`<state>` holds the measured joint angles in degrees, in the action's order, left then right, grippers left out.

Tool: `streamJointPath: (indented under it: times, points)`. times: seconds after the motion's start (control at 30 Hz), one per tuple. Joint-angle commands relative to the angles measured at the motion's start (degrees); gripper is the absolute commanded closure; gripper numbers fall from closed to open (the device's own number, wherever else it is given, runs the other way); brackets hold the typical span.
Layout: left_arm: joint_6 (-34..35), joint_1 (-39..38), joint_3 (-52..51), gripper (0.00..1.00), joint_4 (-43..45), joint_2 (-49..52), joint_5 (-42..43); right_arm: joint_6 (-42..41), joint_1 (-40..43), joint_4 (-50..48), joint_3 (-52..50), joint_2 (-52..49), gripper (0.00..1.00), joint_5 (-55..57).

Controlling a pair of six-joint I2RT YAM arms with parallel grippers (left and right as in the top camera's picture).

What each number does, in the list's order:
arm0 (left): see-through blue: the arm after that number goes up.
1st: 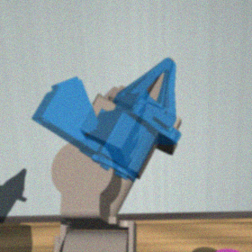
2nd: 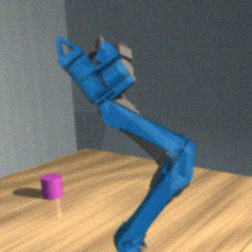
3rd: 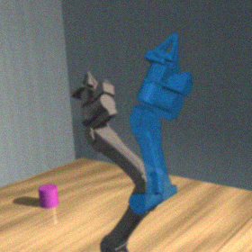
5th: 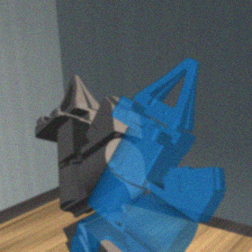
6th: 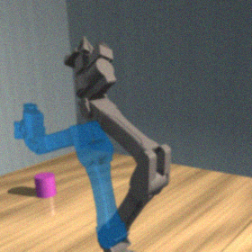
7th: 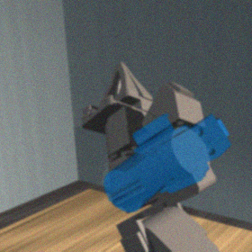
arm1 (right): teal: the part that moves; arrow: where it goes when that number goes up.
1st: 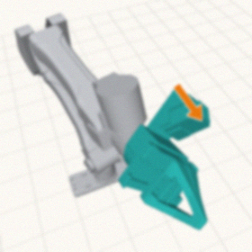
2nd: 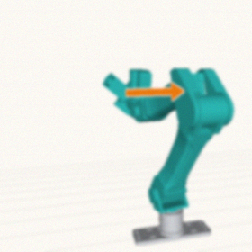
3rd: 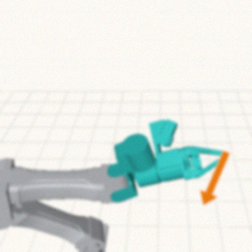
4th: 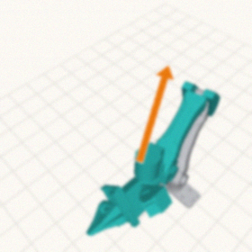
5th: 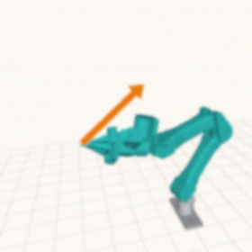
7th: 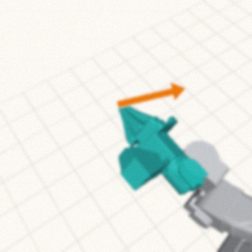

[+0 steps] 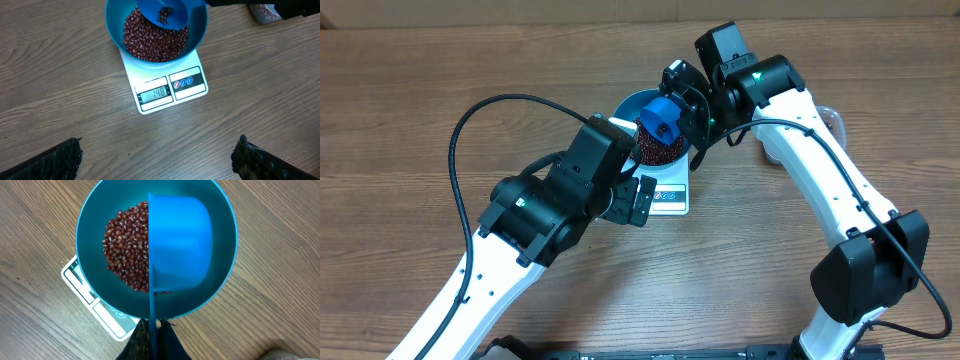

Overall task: Scoop item into bowl and weigh 150g on scale
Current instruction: 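Keep the blue scoop tilted over the teal bowl, trickling beans in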

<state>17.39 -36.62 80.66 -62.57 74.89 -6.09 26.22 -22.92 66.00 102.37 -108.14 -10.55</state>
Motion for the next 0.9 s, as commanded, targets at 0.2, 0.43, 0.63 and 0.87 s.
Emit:
streamJointPath:
  times: [0.2,0.43,0.63,0.87]
  points:
    - [-0.5,0.2,0.5,0.0,0.2,0.1,-0.5,-0.7,-0.3,-1.0,1.6,0.9,0.96,0.0]
    - [-0.5,0.2,0.5,0.0,0.2,0.1,-0.5,-0.7,-0.3,-1.0,1.6,0.9,0.96,0.0]
    - [-0.5,0.2,0.5,0.01,0.2,0.1,-0.5,-0.7,-0.3,-1.0,1.6,0.9,0.96,0.0]
    - [-0.5,0.2,0.5,0.0,0.2,0.1,-0.5,-2.4,-0.3,-1.5,1.6,0.9,0.96,1.1]
